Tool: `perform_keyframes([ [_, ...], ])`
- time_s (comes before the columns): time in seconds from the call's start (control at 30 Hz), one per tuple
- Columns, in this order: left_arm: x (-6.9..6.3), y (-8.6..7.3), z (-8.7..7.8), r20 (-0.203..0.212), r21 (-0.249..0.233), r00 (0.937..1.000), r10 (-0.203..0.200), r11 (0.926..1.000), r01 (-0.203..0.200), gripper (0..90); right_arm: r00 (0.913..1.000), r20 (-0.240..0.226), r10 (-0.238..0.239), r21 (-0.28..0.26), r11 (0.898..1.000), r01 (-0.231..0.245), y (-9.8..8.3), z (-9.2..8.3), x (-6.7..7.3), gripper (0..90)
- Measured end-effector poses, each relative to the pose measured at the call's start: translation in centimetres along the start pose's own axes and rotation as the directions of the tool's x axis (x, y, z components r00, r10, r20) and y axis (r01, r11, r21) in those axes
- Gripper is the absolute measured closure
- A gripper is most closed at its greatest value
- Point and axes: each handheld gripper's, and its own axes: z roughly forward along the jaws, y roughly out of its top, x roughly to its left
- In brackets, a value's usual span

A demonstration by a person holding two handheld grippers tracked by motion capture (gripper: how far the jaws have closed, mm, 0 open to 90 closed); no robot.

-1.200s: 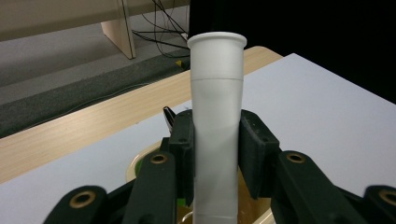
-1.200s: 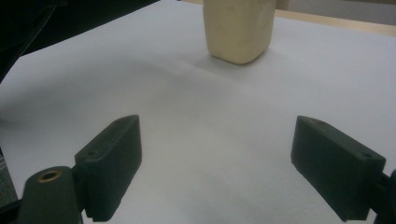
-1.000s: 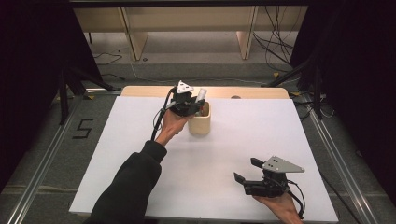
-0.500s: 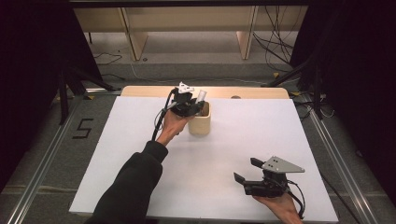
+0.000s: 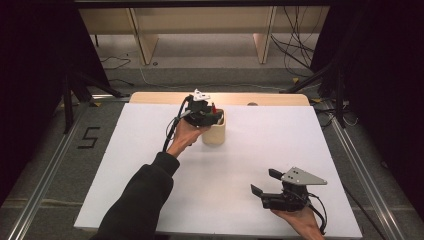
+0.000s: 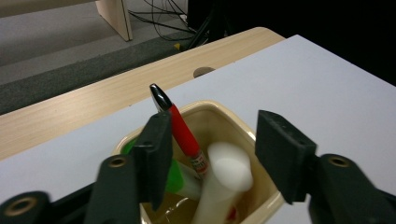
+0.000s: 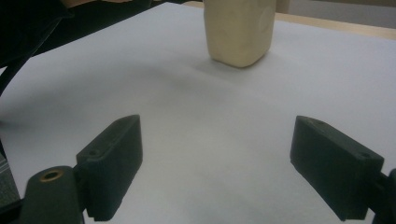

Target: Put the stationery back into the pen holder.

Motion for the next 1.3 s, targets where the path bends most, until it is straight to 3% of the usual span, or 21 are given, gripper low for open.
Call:
perform_keyframes([
  [0.2,-0.1,0.3,-1.4,0.057,0.019,0.9984,-0.006,0.9998,0.004,32.8,1.0000,0.006,-0.001,-0.004,1.000,0.001,0.0,0.0,0.0,17.5],
  [0.5,-0.3,-0.1,-4.8,0.122,0.011,0.9924,-0.016,0.9998,0.015,27.3,0.9999,0.013,0.007,-0.013,1.000,-0.007,0.0,-0.2,-0.2,17.5],
  [0.77,0.0,-2.1,-8.7,0.165,-0.022,0.9862,-0.015,0.9996,0.019,24.9,0.9998,0.014,0.013,-0.025,1.000,-0.013,0.0,-0.3,-0.2,17.2],
  [0.87,0.0,-3.1,-10.0,0.164,-0.029,0.9864,-0.004,0.9995,0.009,24.6,0.9998,0.015,0.015,-0.027,1.000,-0.014,0.0,-0.3,-0.2,17.1],
  [1.17,0.6,-6.6,-13.7,0.175,-0.082,0.9844,-0.021,0.9960,0.036,24.3,0.9996,0.015,0.025,-0.028,0.999,-0.024,0.0,-0.4,-0.1,17.0],
  [1.3,0.7,-8.2,-14.7,0.178,-0.072,0.9837,-0.021,0.9968,0.035,24.4,0.9997,0.015,0.019,-0.027,0.999,-0.019,-0.2,-0.4,-0.1,17.0],
])
